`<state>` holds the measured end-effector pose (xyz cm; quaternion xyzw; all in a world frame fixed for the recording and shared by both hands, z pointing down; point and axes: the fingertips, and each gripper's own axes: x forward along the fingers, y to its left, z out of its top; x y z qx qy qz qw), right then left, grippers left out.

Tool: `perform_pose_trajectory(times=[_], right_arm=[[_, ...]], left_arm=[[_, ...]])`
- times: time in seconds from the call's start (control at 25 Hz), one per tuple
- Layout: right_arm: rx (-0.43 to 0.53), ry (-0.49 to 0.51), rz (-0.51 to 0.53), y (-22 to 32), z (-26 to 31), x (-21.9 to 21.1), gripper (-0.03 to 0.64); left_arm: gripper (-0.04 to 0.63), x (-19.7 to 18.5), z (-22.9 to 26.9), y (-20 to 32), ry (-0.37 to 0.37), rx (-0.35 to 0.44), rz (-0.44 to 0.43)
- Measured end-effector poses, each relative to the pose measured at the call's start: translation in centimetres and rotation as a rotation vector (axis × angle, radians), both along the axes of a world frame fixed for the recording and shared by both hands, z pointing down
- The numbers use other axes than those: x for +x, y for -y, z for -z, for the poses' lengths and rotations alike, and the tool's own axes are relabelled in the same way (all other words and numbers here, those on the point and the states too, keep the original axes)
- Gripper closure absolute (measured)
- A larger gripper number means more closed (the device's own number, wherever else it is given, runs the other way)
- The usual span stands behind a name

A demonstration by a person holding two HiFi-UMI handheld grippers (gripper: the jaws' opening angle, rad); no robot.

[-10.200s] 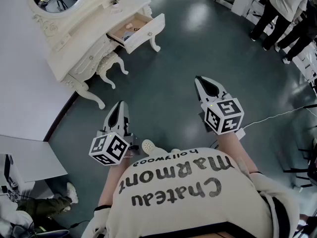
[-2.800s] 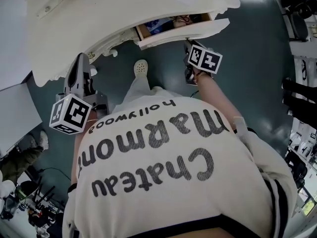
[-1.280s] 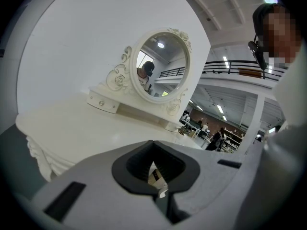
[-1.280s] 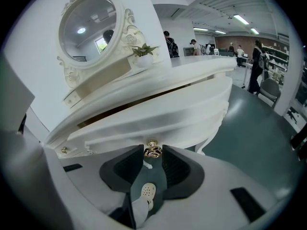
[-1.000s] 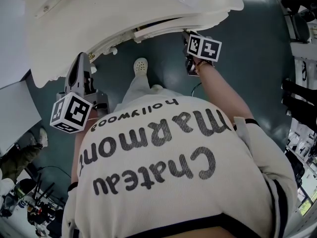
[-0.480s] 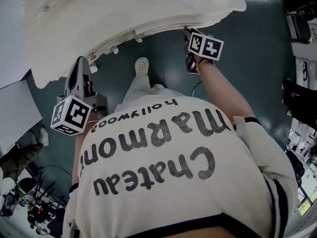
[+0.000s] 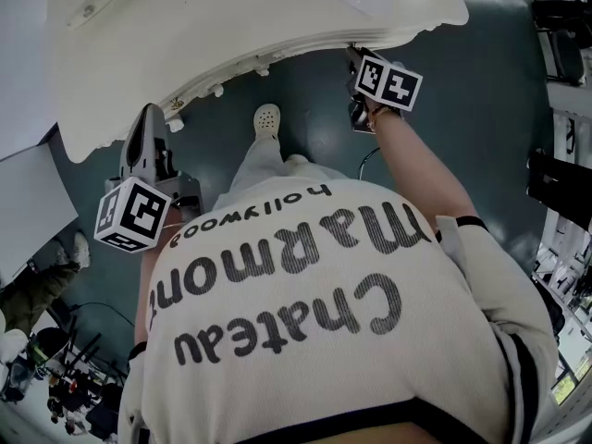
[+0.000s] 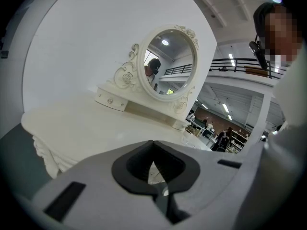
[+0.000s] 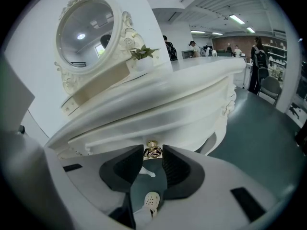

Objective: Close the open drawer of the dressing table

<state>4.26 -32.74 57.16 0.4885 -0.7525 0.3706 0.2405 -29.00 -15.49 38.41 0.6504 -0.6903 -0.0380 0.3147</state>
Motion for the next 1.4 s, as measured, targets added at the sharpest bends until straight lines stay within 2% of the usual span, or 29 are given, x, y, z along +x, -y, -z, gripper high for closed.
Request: perform_pose_trajectory(times=[0.8, 1.4], right_arm=[[0.005, -0.003, 0.004, 1.3, 0.2, -1.0, 0.477], [-0.040, 0.007, 0.006, 1.0, 0.1, -0.9, 0.476]], left_arm=[[0.588, -0.8, 0.2, 0.6, -0.001, 0.003, 0.002], [0.588, 0.1, -0.1, 1.7, -0.014, 0.000, -0.025]])
